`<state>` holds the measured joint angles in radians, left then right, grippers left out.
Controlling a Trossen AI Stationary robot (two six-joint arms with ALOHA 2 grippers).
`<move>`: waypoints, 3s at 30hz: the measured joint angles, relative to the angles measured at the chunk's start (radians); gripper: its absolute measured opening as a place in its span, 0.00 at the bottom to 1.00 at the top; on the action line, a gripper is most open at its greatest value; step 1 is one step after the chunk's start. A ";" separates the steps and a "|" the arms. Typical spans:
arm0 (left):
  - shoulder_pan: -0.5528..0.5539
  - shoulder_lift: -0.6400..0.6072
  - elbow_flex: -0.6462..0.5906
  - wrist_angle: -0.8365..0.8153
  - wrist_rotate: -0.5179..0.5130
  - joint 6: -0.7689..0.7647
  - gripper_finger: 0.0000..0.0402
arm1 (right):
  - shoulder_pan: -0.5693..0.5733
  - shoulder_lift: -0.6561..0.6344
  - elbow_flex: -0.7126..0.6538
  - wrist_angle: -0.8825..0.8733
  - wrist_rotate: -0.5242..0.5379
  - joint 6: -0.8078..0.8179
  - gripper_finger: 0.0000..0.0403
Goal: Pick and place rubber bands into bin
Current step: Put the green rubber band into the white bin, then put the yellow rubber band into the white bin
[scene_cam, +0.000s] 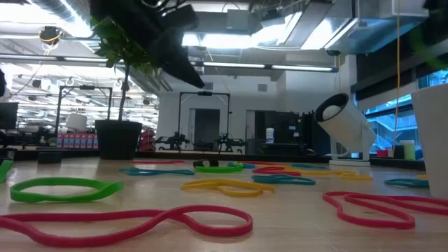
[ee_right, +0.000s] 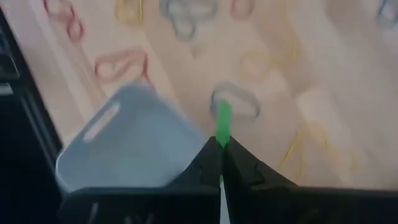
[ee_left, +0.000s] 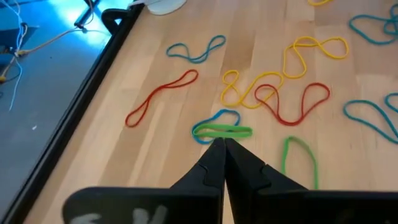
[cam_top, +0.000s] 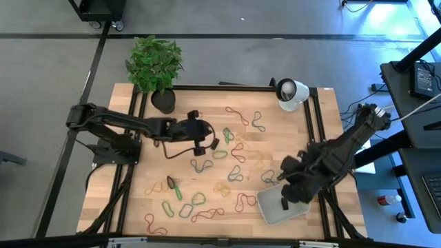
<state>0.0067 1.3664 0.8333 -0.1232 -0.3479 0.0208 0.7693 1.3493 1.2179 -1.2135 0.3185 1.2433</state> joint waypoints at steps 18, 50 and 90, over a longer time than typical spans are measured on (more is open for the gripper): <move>0.000 -0.030 -0.075 0.068 0.001 -0.035 0.01 | 0.063 0.217 -0.147 0.261 -0.215 0.093 0.00; 0.000 -0.030 -0.075 0.068 0.088 -0.036 0.01 | -0.003 0.100 -0.158 0.167 -0.215 0.004 0.15; -0.092 -0.213 -0.243 0.173 0.081 0.001 0.00 | -0.798 0.395 -0.158 0.362 -0.210 -0.834 0.35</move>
<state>-0.0850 1.1538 0.5903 0.0499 -0.2671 0.0214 -0.0288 1.7438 1.0603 -0.8519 0.1087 0.4094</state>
